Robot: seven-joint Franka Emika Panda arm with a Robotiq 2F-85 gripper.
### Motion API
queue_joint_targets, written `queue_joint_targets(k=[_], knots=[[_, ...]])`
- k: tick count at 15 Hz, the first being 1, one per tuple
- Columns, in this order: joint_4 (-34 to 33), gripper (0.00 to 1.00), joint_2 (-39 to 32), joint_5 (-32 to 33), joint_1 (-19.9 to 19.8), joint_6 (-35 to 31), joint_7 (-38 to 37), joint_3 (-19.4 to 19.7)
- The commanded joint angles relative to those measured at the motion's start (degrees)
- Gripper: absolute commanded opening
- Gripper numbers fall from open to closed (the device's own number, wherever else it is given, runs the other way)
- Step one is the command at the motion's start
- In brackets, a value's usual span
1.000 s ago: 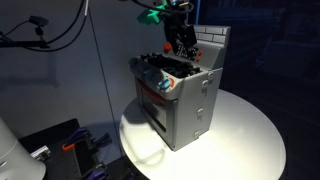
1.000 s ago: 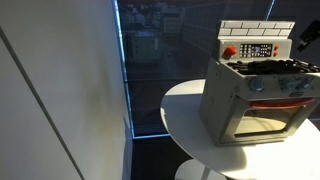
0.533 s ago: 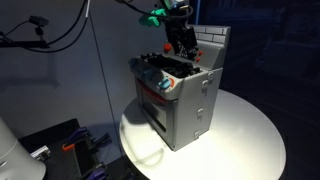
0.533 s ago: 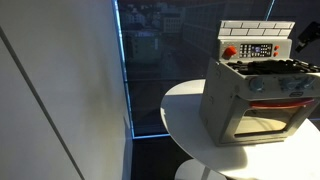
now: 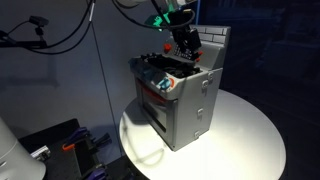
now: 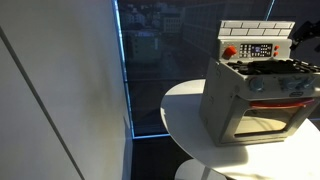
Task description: Push the top orange button on the right side of the stove
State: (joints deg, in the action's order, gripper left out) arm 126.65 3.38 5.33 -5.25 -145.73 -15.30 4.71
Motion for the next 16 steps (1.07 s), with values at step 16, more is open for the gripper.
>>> queue_joint_targets(k=[16], knots=[[-10.4,1.00,-9.5,5.7,0.6,-0.7,-10.5,1.4]])
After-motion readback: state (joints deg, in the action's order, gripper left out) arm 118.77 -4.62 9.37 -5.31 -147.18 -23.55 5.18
